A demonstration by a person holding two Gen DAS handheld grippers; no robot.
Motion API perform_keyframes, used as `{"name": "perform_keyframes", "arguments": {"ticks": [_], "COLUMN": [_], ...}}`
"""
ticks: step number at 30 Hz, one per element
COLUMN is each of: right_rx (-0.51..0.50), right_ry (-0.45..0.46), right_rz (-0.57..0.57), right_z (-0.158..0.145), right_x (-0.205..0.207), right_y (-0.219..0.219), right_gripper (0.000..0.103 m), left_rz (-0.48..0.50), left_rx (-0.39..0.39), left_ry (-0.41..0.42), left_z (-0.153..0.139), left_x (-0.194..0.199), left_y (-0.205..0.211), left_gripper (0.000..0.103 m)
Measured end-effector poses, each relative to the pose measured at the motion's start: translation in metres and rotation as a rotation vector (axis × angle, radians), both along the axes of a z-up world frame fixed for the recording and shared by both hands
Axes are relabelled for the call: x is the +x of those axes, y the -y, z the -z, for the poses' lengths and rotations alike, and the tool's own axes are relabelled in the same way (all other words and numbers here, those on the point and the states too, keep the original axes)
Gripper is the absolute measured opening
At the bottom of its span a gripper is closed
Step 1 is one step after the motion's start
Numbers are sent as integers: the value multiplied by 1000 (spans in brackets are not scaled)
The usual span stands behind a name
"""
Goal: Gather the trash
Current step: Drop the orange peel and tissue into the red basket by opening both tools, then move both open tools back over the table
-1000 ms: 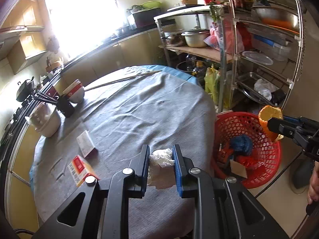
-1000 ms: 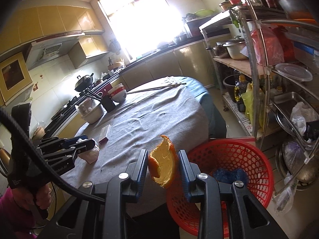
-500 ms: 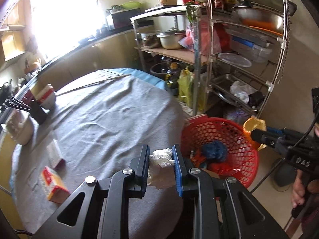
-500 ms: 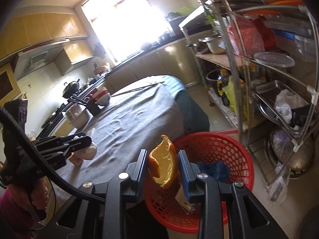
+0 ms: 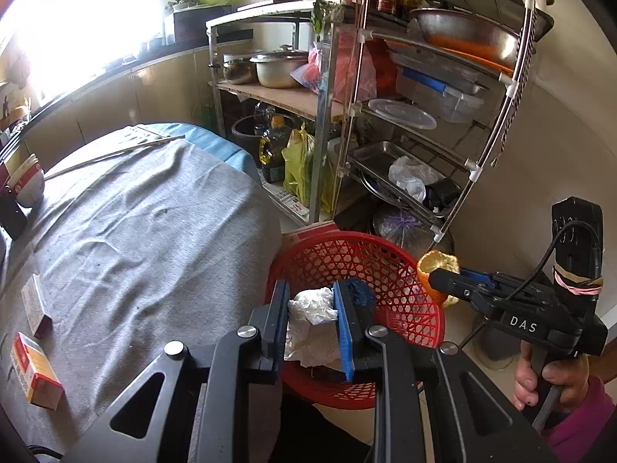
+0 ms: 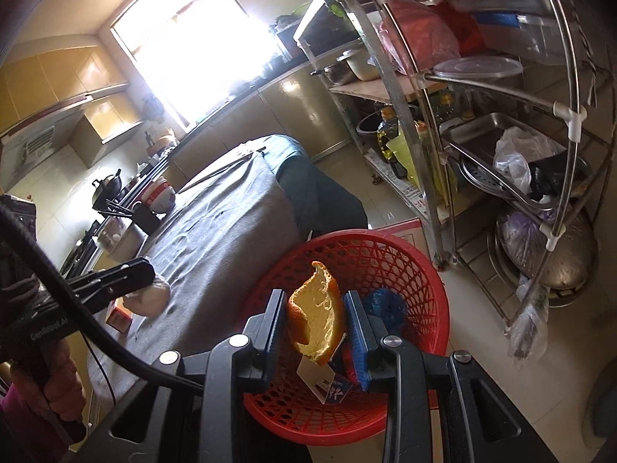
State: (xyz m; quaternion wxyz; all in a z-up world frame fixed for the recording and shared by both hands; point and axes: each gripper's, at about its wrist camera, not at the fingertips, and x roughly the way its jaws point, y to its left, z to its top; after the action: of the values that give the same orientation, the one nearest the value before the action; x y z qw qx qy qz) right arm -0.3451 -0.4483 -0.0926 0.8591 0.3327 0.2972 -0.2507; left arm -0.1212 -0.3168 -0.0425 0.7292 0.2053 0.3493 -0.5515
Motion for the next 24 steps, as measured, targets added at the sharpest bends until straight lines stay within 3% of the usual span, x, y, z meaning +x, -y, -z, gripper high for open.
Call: {"name": "perform_keyframes", "arguments": {"ticks": [8, 9, 11, 12, 13, 16, 21, 24], "right_rx": [34, 44, 82, 98, 108, 118, 73, 47], "right_ry": [-14, -16, -21, -25, -23, 37, 56, 58], "right_rz": [14, 23, 33, 40, 47, 56, 66, 61], "right_z": [11, 12, 16, 17, 17, 13, 1, -5], "right_x": [2, 2, 1, 1, 0, -7, -7, -4], "right_y": [6, 7, 11, 13, 15, 16, 13, 9], "right_gripper": [35, 36, 40, 46, 63, 67, 67, 67], "left_rz": [3, 2, 0, -6, -9, -9, -49, -93], "left_rx": [23, 29, 42, 36, 28, 21, 24, 53], "left_ry": [-49, -55, -67, -66, -64, -58, -45, 2], "left_z": [11, 13, 16, 17, 17, 17, 15, 17], "left_x": [2, 2, 3, 4, 4, 6, 16, 22], "left_y": [11, 12, 15, 14, 13, 9, -5, -21], "left_gripper": [27, 30, 56, 61, 64, 64, 64, 64]}}
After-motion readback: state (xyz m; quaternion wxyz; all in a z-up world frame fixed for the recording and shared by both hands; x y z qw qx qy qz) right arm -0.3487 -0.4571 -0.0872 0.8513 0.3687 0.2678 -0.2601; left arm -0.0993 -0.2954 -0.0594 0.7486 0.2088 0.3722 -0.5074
